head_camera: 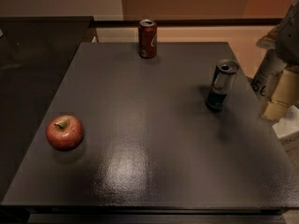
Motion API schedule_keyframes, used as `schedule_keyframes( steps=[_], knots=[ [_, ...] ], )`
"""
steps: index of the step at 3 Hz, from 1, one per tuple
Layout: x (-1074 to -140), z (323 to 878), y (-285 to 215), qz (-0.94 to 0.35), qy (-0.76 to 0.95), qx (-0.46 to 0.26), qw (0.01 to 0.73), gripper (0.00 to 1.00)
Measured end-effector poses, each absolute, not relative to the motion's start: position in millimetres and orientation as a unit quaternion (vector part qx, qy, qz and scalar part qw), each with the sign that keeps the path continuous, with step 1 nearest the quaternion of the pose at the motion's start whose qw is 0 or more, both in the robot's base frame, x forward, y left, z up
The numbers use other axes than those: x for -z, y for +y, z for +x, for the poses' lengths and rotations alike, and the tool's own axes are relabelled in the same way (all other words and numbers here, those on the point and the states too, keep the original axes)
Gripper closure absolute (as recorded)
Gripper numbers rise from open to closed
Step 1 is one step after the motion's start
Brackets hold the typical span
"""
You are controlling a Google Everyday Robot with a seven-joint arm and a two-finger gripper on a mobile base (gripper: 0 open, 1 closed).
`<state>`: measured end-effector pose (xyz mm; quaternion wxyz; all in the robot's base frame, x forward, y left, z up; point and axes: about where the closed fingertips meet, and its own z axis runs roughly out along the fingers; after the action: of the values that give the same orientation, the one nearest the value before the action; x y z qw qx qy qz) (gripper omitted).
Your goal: Knock redbull can over
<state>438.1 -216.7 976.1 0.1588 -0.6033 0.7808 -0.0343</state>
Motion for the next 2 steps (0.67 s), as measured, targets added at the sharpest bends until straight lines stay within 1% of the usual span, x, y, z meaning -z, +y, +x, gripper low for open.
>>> schedule_keyframes(
  steps=[1, 2],
  knots=[
    [-976.1, 438.2, -216.7, -0.603, 0.781, 0.034, 0.159, 0.00],
    [-976.3, 449.9, -215.6, -0.601, 0.779, 0.027, 0.175, 0.00]
  ],
)
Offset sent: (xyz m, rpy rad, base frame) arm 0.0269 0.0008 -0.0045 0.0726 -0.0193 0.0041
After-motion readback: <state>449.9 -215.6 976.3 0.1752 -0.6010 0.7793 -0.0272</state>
